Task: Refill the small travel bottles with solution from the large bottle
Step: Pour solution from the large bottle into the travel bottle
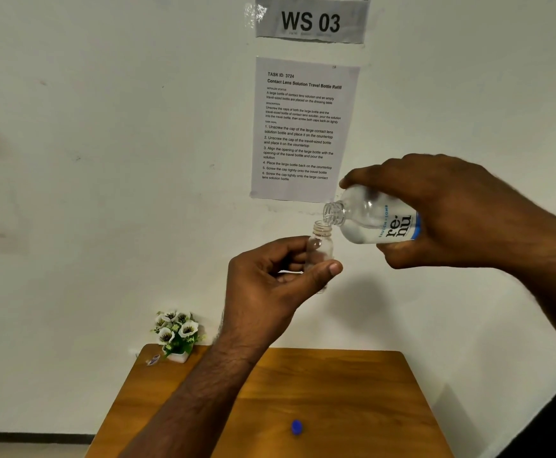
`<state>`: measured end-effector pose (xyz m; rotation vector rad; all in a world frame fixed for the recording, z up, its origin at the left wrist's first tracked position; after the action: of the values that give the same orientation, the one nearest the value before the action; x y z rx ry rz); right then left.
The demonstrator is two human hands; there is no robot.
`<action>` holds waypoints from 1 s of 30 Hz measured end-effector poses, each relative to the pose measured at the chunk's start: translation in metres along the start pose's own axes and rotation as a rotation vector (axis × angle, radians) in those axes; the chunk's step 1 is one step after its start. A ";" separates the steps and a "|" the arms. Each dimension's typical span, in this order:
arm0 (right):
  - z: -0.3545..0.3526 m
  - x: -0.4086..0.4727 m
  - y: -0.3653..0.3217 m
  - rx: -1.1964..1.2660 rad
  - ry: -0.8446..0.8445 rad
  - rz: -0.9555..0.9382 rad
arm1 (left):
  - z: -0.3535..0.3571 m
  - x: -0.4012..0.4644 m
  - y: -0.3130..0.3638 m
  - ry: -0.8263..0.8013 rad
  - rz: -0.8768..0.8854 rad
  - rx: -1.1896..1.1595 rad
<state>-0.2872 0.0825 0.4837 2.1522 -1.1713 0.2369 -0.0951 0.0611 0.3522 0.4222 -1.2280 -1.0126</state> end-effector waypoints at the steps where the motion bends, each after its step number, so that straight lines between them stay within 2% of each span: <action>1: 0.000 0.000 0.000 0.000 0.001 -0.002 | 0.000 0.000 0.000 -0.001 0.000 0.002; 30: -0.002 0.001 0.000 0.003 -0.001 -0.003 | 0.000 0.000 0.001 0.000 0.014 0.000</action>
<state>-0.2864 0.0828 0.4856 2.1572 -1.1682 0.2370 -0.0943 0.0612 0.3531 0.4129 -1.2292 -1.0009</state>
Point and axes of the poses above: each hand's wrist, its own x-axis towards the middle knuckle, its own z-axis out of the palm, y = z × x, the point moved 4 cm from there along x, towards the middle knuckle, and after that the axes turned 15 degrees about -x, right-handed, at the moved point
